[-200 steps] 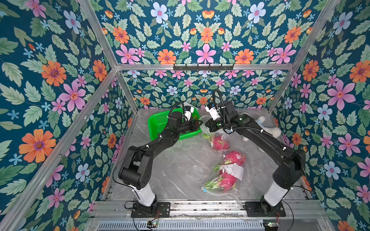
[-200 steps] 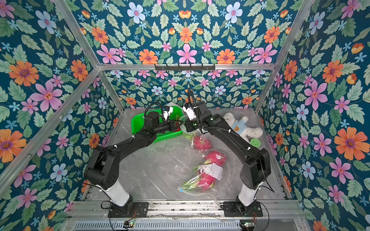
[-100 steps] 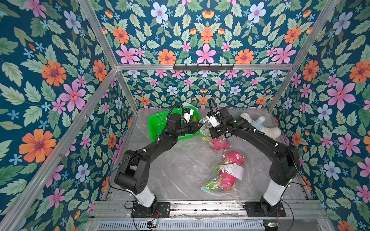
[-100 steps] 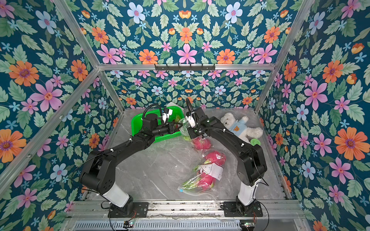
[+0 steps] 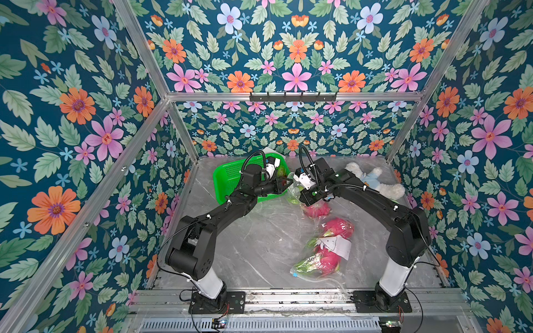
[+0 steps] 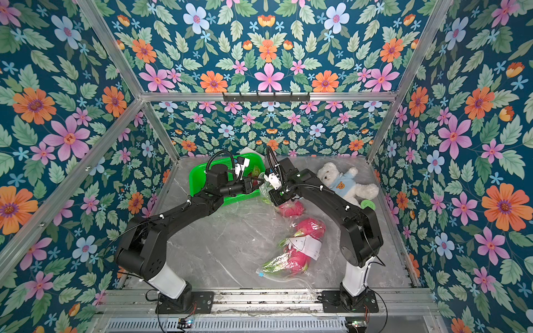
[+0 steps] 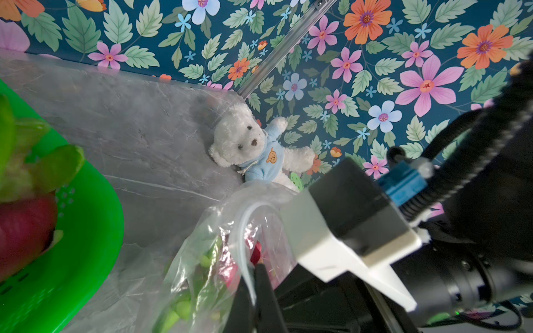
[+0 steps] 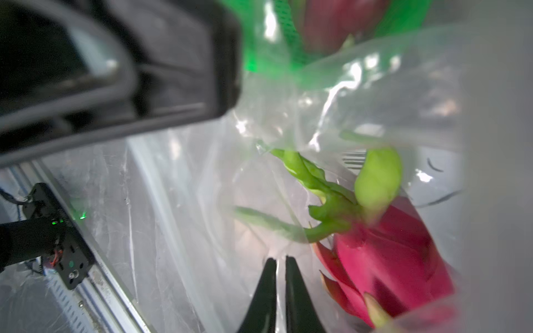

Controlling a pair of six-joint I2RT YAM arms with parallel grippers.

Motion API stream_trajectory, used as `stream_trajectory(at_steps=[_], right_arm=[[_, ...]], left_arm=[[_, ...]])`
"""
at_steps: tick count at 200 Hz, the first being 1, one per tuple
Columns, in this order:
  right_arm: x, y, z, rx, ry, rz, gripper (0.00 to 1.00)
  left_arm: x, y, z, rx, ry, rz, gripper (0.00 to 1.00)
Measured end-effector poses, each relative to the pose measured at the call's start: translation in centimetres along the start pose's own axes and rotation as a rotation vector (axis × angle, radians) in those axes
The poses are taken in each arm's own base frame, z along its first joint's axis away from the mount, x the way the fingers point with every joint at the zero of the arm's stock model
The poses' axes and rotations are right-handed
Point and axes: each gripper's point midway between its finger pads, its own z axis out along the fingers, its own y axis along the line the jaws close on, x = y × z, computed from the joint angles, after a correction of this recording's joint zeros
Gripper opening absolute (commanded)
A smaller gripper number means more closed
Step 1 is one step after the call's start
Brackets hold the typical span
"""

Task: Open the zip-top bag and take out the dragon fruit
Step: Pick up the dragon fruit from the zipper food storage bag.

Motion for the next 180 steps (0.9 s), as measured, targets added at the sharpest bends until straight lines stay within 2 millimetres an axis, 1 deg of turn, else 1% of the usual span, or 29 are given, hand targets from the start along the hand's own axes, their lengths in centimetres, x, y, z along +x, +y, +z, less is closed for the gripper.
stream_trajectory(at_steps=[20, 36, 55, 76, 96, 119, 143, 172, 180], right_arm=[[-1.3, -1.8, -0.3, 0.094, -0.049, 0.012, 0.05], [-2.5, -3.2, -0.5, 0.159, -0.096, 0.021, 0.03], [-3.2, -3.8, 0.1, 0.188, -0.114, 0.018, 0.03], [-2.8, -4.0, 1.7, 0.181, -0.086, 0.006, 0.03], [-1.4, -3.5, 3.2, 0.135, -0.04, 0.005, 0.04], [0.4, -2.7, 3.9, 0.087, 0.003, 0.001, 0.1], [1.5, -2.0, 3.6, 0.055, 0.025, -0.006, 0.18], [2.2, -1.4, 3.4, 0.032, 0.041, -0.033, 0.37], [2.3, -1.3, 3.6, 0.03, 0.044, -0.041, 0.4]], left_arm=[[0.2, -0.6, -0.2, 0.009, 0.001, 0.003, 0.0], [0.5, -0.8, -0.3, 0.012, 0.005, 0.003, 0.0], [1.2, -0.8, -0.3, 0.012, 0.017, -0.003, 0.0], [1.6, -0.6, -0.2, 0.008, 0.024, -0.009, 0.0], [1.6, -0.5, -0.2, 0.007, 0.025, -0.009, 0.0], [1.5, -0.5, -0.2, 0.006, 0.022, -0.008, 0.0], [1.4, -0.5, -0.2, -0.002, 0.023, -0.003, 0.0], [1.4, -0.1, -0.1, -0.016, 0.022, 0.005, 0.0], [1.4, 0.0, 0.0, -0.02, 0.022, 0.003, 0.0]])
